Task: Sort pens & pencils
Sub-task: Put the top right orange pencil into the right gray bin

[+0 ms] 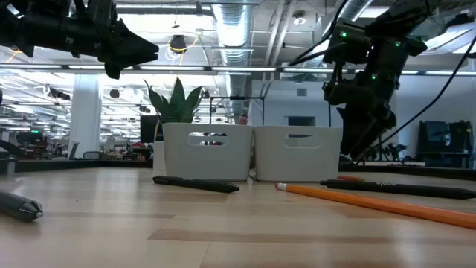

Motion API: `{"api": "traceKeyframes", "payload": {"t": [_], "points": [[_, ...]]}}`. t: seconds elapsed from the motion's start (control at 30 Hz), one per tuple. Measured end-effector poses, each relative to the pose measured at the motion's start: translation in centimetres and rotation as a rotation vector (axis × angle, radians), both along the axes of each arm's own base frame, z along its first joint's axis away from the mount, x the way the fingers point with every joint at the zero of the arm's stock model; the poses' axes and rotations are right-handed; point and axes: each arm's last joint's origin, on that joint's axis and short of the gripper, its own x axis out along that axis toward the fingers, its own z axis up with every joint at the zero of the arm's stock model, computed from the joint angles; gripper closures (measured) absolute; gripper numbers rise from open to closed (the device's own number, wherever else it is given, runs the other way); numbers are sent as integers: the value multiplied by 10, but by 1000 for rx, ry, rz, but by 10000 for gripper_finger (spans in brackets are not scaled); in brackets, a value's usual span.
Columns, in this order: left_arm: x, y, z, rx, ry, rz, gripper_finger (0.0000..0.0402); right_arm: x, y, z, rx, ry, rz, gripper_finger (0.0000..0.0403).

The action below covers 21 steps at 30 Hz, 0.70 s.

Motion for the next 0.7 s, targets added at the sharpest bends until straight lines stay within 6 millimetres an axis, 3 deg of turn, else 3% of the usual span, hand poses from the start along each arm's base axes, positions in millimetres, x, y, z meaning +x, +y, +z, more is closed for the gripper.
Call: {"api": "traceKeyframes", "payload": {"t": [0.4, 0.7], "points": [[0, 0, 0, 0, 0, 1, 287, 1, -1, 0, -23, 0, 10, 154], [0, 0, -1, -2, 5, 1, 287, 7, 0, -16, -73, 71, 129, 154]]}}
